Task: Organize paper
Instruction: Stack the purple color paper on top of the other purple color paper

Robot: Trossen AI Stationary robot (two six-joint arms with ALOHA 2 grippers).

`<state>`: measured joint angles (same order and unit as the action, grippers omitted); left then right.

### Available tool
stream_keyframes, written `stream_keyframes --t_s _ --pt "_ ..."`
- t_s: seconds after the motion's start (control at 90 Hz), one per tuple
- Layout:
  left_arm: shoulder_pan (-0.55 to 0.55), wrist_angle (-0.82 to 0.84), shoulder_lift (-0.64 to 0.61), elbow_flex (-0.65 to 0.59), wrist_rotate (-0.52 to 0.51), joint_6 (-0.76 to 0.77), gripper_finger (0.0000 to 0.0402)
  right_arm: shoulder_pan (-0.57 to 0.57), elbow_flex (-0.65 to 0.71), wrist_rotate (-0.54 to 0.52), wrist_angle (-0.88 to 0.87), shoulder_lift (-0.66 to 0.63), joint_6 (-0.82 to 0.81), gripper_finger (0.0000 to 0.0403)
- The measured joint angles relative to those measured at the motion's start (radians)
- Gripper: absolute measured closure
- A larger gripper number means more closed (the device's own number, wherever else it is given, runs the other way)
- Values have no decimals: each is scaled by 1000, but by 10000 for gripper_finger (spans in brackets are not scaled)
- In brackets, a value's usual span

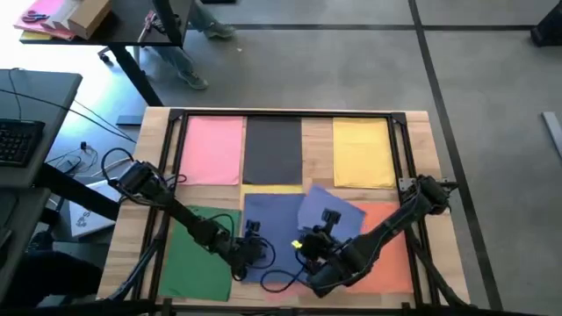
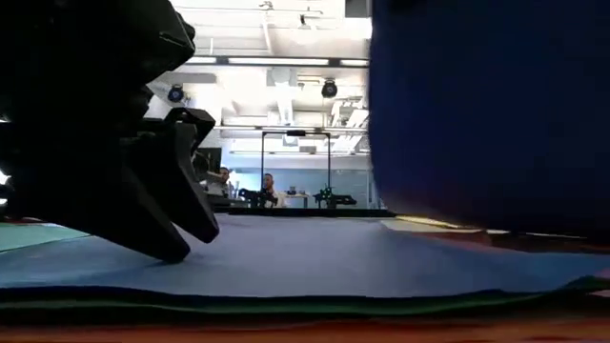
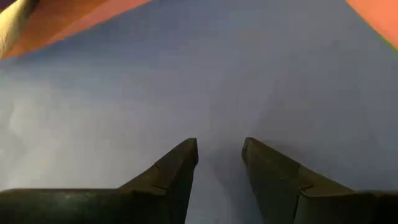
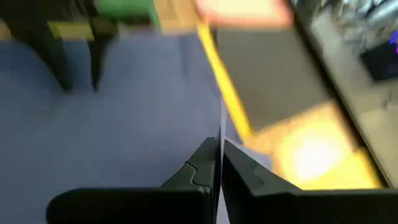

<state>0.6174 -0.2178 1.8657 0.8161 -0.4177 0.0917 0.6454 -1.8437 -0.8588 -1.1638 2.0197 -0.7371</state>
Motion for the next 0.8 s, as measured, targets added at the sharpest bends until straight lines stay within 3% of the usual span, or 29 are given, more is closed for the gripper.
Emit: stream_keyframes --t_s 0.178,0.311,0.444,0.567,0.678,0.8 --pt "8 1 -73 -1 38 18 271 -29 120 70 438 2 293 403" --pt "33 27 -159 0 54 50 271 -38 195 99 613 4 398 403" --pt "56 185 -286 0 92 98 271 -53 251 141 790 8 484 403" --pt "75 357 -421 2 148 248 271 -73 287 214 948 40 510 403" --pt "99 482 -500 2 105 382 271 -93 265 231 994 108 507 403" --pt "124 565 -513 2 5 423 271 -108 181 217 1013 188 536 403"
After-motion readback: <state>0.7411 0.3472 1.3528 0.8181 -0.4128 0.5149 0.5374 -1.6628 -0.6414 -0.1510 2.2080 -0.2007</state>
